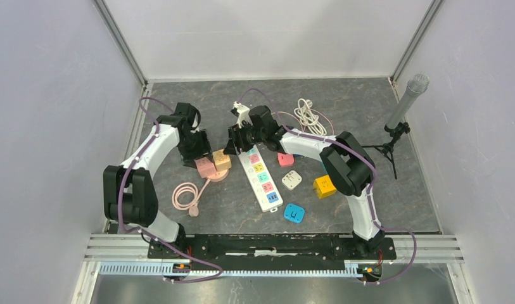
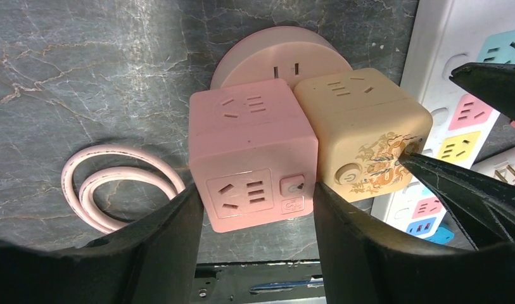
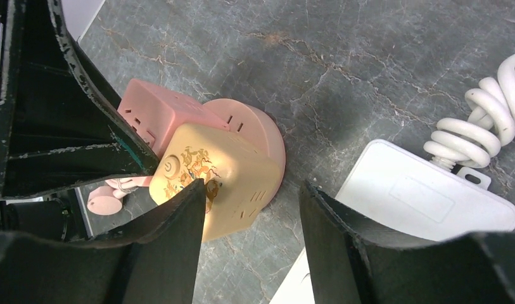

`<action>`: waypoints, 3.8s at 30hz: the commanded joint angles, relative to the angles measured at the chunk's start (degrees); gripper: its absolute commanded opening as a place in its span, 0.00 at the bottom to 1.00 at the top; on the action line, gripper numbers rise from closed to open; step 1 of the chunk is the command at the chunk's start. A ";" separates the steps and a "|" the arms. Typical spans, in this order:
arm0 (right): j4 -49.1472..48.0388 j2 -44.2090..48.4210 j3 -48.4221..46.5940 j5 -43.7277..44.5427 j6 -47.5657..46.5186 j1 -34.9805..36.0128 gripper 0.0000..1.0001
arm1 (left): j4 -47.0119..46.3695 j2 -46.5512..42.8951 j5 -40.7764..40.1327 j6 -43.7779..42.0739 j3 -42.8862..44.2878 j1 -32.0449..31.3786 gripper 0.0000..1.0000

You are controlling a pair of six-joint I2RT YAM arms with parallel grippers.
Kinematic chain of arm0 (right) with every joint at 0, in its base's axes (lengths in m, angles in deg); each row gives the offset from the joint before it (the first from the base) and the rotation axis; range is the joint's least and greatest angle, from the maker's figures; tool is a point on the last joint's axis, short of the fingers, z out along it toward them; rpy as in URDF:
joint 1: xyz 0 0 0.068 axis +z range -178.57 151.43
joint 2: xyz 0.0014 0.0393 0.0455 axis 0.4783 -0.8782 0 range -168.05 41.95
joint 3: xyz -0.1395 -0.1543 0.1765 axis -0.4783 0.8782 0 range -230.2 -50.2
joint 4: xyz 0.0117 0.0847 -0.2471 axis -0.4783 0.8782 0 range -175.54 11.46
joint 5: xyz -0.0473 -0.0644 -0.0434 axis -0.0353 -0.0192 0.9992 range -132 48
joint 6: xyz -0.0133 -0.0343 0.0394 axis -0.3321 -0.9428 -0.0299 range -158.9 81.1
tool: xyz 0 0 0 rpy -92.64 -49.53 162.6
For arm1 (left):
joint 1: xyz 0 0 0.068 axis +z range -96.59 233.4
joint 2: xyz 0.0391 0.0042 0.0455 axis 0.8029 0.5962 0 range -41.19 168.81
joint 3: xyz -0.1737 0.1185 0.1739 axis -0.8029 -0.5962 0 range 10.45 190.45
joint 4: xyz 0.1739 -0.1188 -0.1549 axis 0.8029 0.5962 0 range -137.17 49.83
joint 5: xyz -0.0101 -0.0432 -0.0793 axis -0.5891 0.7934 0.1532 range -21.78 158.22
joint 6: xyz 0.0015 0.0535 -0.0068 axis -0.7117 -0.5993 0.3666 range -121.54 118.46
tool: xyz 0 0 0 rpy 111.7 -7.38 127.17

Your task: Pull the plug off the socket

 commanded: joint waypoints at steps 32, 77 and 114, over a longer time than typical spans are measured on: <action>11.15 -0.89 1.61 3.56 -12.56 4.26 0.44 | 2.12 4.41 -6.18 1.26 2.22 -0.01 0.23; 21.61 -4.44 4.56 18.23 -21.47 12.36 0.53 | 8.16 -1.64 -0.76 1.61 7.70 -3.90 0.02; 22.71 -7.40 4.05 15.72 -18.53 11.43 0.57 | 6.12 -8.42 -2.39 -1.52 3.07 -1.36 0.02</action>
